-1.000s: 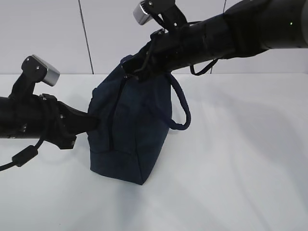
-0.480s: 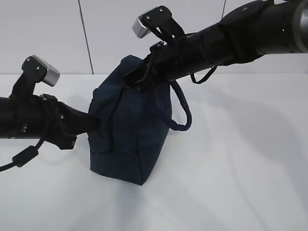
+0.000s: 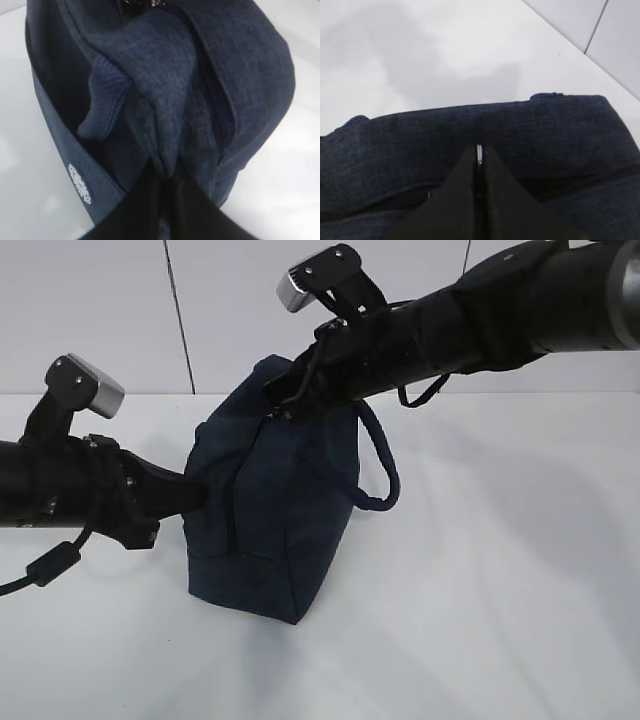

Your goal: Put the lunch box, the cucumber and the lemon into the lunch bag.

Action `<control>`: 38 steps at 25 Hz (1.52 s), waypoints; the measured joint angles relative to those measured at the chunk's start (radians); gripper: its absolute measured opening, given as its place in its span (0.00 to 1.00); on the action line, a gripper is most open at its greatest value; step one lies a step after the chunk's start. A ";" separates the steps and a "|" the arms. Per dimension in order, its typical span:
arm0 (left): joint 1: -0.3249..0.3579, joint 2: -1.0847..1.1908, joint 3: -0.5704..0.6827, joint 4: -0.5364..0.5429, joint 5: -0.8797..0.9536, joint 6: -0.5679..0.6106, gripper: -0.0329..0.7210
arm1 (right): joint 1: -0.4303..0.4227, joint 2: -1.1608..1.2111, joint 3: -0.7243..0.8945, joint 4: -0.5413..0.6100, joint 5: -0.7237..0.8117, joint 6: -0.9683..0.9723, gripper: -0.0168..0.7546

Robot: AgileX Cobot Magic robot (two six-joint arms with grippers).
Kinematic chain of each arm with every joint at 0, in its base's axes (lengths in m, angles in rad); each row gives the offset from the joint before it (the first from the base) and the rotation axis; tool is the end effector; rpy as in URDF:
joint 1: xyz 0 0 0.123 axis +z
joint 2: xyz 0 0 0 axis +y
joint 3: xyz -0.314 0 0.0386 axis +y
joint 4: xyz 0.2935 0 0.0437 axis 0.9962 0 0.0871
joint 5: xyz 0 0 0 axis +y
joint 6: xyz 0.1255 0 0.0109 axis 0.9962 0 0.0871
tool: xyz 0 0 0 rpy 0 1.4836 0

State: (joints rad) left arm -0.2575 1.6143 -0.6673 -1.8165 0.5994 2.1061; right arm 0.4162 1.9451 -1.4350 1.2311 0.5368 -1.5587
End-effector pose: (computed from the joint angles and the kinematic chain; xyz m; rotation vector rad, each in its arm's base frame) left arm 0.3113 -0.1533 0.1548 0.8362 2.0487 -0.6615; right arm 0.4493 0.2651 0.2320 -1.0885 1.8624 0.5705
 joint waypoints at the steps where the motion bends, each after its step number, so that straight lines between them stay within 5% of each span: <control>1: 0.000 0.000 0.000 0.000 0.000 0.002 0.04 | 0.000 0.000 0.000 0.009 -0.005 -0.006 0.03; 29: 0.000 0.000 0.000 0.022 0.006 0.021 0.04 | -0.009 0.083 -0.112 0.158 -0.170 -0.151 0.03; 38: 0.000 0.000 0.000 0.027 0.010 0.028 0.04 | -0.102 0.102 -0.130 0.280 -0.102 -0.151 0.03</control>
State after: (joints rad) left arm -0.2575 1.6143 -0.6673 -1.7899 0.6091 2.1346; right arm 0.3145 2.0467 -1.5654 1.5108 0.4347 -1.7099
